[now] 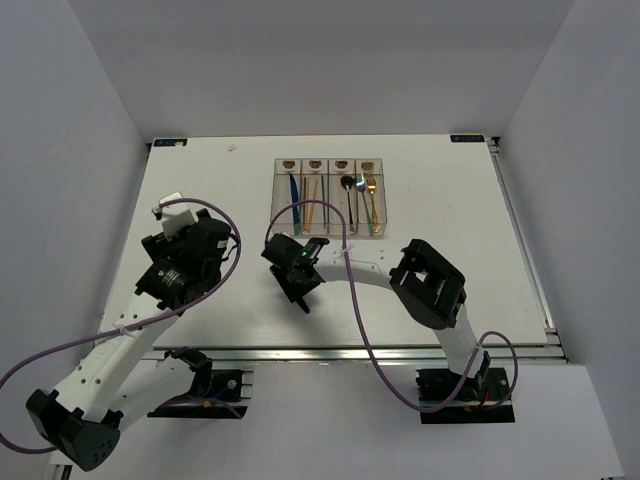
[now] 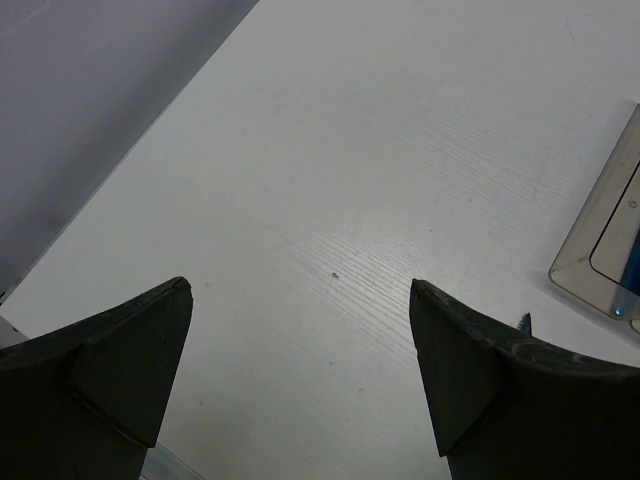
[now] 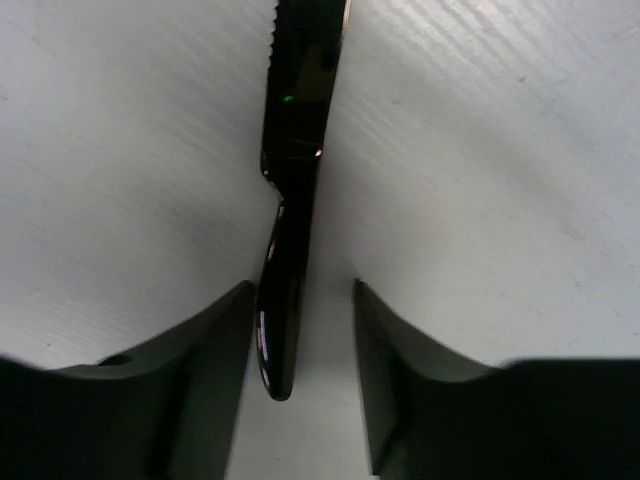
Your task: Sort the eating utensils into containers
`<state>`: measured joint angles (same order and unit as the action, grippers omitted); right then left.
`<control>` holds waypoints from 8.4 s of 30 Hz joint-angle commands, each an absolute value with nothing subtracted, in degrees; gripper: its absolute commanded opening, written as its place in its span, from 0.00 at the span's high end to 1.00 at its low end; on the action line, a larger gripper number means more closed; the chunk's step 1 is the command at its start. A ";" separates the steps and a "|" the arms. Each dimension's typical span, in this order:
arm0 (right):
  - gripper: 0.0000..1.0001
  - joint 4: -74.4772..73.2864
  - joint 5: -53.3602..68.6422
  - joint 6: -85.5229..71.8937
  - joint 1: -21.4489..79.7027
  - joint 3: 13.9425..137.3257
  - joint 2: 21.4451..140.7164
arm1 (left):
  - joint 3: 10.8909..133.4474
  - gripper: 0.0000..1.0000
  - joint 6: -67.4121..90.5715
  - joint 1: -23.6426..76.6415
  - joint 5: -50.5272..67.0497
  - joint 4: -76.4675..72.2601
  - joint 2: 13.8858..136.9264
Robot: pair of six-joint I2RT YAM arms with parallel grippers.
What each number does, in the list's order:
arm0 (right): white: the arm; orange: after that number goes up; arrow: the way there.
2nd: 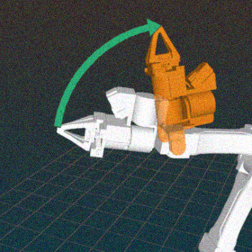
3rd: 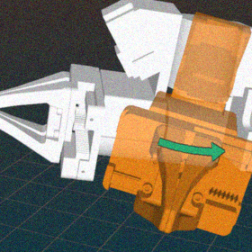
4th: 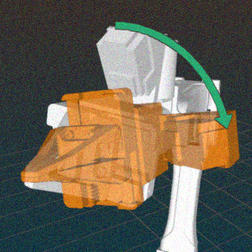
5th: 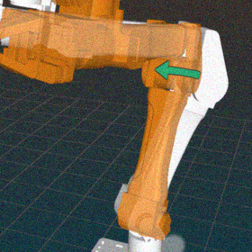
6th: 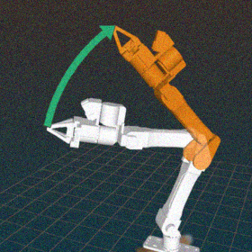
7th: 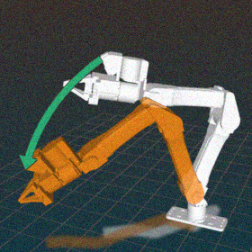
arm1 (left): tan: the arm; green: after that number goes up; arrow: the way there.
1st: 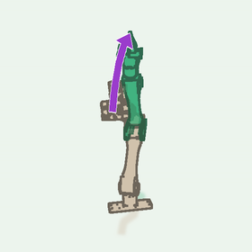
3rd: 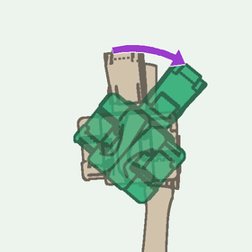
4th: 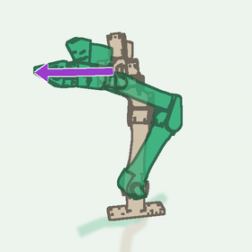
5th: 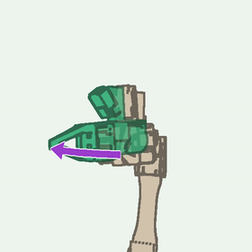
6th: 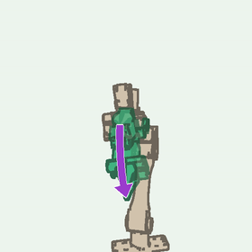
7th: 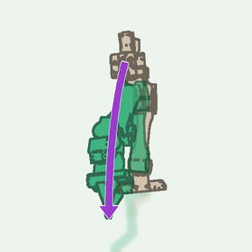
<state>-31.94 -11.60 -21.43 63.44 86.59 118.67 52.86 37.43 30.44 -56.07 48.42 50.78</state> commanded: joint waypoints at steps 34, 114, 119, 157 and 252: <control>1.00 -21.36 -0.79 -23.91 63.11 83.58 106.79 | 52.91 0.02 37.62 30.06 -56.60 48.25 47.46; 0.37 -55.36 -28.92 -91.83 30.59 68.02 95.70 | 52.30 0.02 36.04 29.79 -53.79 46.76 47.73; 0.37 -55.64 -25.32 -93.60 28.74 69.69 100.45 | 52.21 0.02 35.86 29.79 -53.61 46.58 47.20; 1.00 -49.24 -28.82 -82.73 29.34 65.83 88.53 | 52.12 0.02 35.86 29.79 -53.52 46.49 46.85; 0.11 -28.04 -27.33 -18.37 33.05 48.96 46.76 | 51.86 0.02 34.98 24.61 -52.30 44.56 44.91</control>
